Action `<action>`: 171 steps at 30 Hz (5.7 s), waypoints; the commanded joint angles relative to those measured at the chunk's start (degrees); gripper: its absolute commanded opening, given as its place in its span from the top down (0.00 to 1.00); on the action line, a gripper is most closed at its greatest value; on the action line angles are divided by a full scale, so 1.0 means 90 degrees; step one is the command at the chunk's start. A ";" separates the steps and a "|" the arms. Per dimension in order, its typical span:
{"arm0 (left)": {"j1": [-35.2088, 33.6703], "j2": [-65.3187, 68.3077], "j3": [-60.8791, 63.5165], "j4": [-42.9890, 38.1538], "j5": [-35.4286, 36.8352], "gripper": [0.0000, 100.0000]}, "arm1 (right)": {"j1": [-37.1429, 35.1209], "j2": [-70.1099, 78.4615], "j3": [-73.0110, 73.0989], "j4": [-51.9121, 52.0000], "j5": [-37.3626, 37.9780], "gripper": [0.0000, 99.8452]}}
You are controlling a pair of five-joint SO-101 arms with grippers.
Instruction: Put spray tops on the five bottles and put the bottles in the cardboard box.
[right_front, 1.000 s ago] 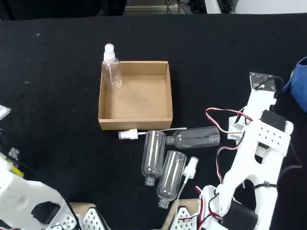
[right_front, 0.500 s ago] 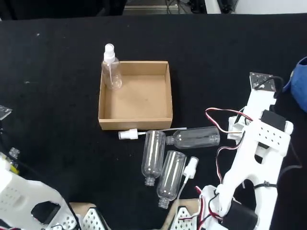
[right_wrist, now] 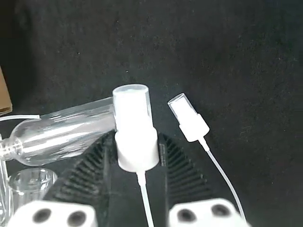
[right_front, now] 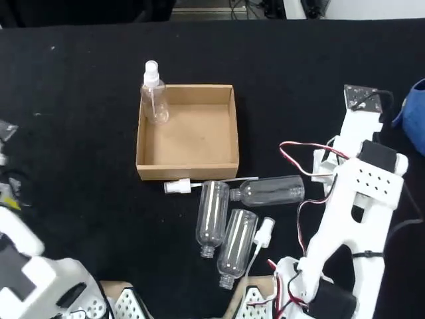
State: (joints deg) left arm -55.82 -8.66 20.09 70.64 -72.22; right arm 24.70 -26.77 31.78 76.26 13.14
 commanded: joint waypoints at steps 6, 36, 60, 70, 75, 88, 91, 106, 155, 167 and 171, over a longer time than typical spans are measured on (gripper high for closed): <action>0.0601 -0.0313 0.0816 -0.0059 -0.0606 0.97 | -0.0049 -0.0757 0.0747 -0.0635 0.0010 0.99; 0.1031 0.1035 0.0444 -0.0723 -0.0694 0.81 | -0.0068 -0.1031 0.1021 -0.0752 -0.0029 0.99; 0.0669 -0.1006 0.0181 -0.0723 0.0987 0.97 | -0.0596 -0.1040 -0.1499 0.0645 -0.1094 0.99; 0.1783 -0.4523 0.1236 -0.0713 0.4093 0.97 | -0.1983 -0.1040 -0.3013 0.0625 -0.2823 0.99; 0.3560 -0.5665 0.1294 -0.0713 0.5597 0.97 | -0.2149 -0.1040 -0.3893 0.0654 -0.3223 0.99; 0.7888 -0.6857 0.1431 -0.1074 0.7219 0.97 | -0.2452 -0.1040 -0.5954 0.1065 -0.3477 0.99; 0.8620 -0.6877 0.1998 -0.1924 0.7355 0.97 | -0.2852 -0.1040 -0.6286 0.1016 -0.3868 0.99; 0.8943 -0.6877 0.4518 -0.4982 0.8195 0.97 | -0.4933 -0.1011 -0.5993 -0.1035 -0.4103 0.99; 0.9441 -0.6886 0.6784 -0.8947 0.8156 0.97 | -0.5538 -0.3209 -0.1148 -0.4835 -0.3546 0.99; 0.9411 -0.6886 0.6813 -0.8928 0.8156 0.97 | -0.5548 -0.3219 -0.0630 -0.4669 -0.3526 0.99; 0.9431 -0.6886 0.6813 -0.8938 0.8156 0.97 | -0.5538 -0.3355 -0.0698 -0.4669 -0.2960 0.99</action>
State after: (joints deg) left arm 28.48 -69.76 81.71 -8.40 1.10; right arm -24.62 -54.55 26.77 34.15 -18.15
